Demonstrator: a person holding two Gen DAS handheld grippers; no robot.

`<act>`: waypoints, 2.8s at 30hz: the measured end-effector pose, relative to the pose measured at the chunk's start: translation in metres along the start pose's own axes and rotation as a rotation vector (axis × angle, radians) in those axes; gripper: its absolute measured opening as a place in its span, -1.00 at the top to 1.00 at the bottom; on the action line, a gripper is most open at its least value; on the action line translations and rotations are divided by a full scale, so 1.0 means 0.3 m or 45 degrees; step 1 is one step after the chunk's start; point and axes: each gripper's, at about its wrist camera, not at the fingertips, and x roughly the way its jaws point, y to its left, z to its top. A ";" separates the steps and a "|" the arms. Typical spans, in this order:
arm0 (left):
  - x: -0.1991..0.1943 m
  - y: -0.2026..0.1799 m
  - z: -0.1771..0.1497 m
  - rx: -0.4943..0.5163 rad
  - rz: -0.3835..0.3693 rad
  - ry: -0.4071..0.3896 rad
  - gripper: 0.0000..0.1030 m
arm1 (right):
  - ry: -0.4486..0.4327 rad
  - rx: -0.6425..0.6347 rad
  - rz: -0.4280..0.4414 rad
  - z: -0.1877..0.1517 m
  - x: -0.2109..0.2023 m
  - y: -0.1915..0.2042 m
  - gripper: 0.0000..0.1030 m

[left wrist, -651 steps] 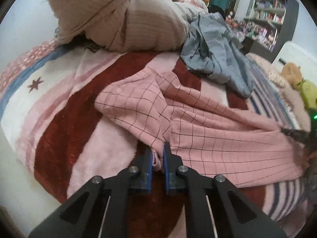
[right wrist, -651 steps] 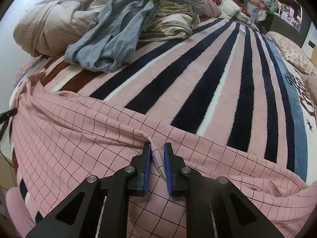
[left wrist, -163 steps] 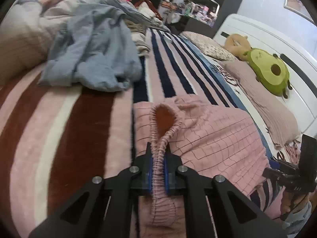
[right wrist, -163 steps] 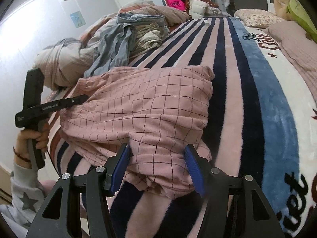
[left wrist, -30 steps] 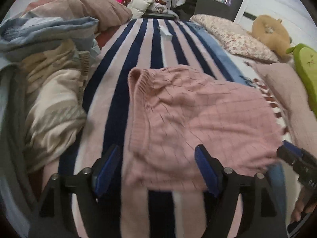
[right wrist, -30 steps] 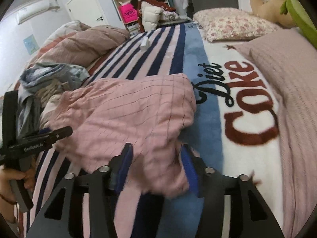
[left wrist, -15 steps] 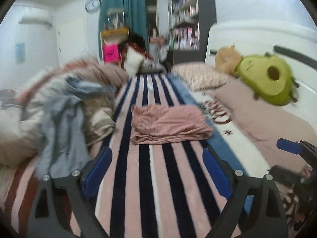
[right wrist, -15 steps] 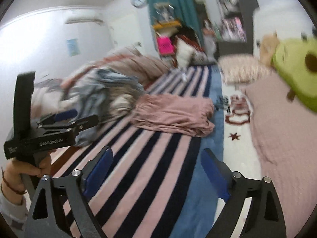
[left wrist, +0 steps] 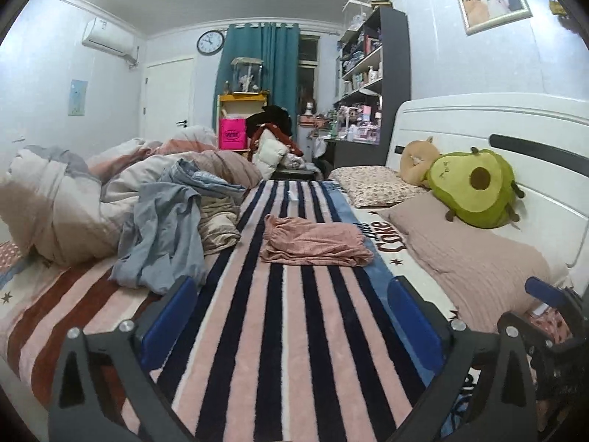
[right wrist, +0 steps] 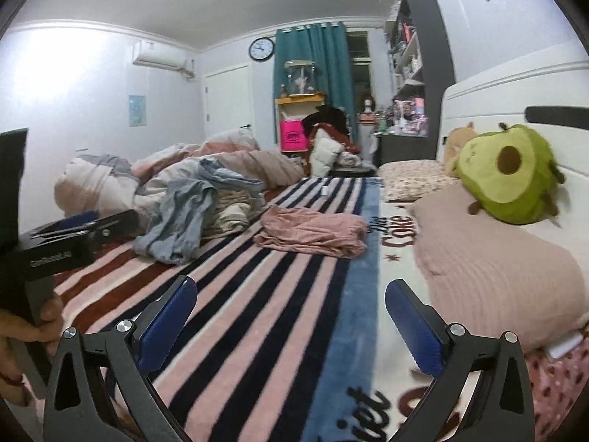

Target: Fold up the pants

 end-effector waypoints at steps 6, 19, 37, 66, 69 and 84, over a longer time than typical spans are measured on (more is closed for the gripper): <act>-0.017 -0.007 -0.019 0.013 0.004 0.003 -0.98 | -0.012 -0.016 -0.018 0.005 -0.052 0.009 -0.99; -0.022 -0.007 -0.038 0.022 0.017 -0.004 -0.98 | -0.027 -0.014 -0.028 0.011 -0.081 0.012 -0.99; -0.037 -0.009 -0.039 0.012 0.015 -0.010 -0.98 | -0.027 -0.049 -0.082 0.007 -0.090 -0.017 -0.99; -0.035 0.025 -0.047 0.007 0.039 0.003 -0.98 | -0.056 -0.018 -0.073 0.022 -0.124 -0.041 -0.99; -0.035 0.029 -0.047 0.007 0.039 0.000 -0.98 | -0.056 -0.019 -0.075 0.022 -0.124 -0.038 -0.99; -0.034 0.027 -0.049 0.010 0.041 0.001 -0.98 | -0.056 -0.021 -0.074 0.024 -0.124 -0.041 -0.99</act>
